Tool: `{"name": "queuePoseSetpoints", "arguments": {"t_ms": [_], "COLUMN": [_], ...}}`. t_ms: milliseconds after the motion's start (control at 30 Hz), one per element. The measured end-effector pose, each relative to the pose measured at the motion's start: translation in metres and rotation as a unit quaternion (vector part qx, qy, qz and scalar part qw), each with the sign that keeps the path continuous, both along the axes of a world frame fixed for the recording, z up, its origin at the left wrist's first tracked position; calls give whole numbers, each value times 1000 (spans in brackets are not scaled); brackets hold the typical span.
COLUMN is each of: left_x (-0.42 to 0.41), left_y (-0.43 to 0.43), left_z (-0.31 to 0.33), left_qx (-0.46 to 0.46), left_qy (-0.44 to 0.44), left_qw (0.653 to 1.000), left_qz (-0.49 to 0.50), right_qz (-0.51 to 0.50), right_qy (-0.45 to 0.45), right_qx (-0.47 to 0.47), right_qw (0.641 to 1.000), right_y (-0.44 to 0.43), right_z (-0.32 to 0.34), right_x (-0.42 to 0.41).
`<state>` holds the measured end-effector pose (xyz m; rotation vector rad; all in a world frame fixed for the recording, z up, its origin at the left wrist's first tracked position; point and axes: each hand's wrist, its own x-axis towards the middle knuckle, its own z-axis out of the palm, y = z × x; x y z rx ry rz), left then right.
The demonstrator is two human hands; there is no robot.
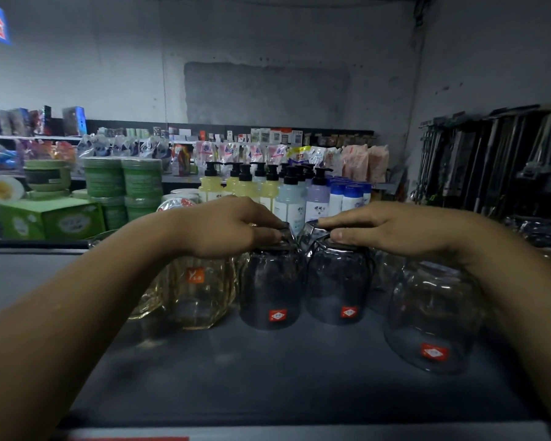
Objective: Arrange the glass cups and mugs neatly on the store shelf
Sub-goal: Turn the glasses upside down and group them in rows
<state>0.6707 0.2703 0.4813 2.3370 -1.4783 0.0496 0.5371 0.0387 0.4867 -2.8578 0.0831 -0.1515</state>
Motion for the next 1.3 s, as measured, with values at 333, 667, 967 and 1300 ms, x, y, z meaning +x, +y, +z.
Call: {"name": "queuePoseSetpoints", "arguments": {"t_ms": [333,667,967,1300], "left_x": [1,-1,-1,1], "left_y": [-1,7,100,86], "left_z": [-1,11,-9,2], "left_qx": [0,-29,-22,38], "left_qy": [-19,-111,-182,-132], "left_qw": [1000,993,983,991], "left_qz": [-8,-12,-20,-6], "right_qz": [6,26,67,32], "right_qy": [-8,-1,-213,-373], "right_qx": [0,-55,-43,167], "right_qw": [1000,998,974,912], "right_y": [-1,6,106,170], "right_z": [-2,16,-3,-80], "right_x": [1,6,-14,-2]}}
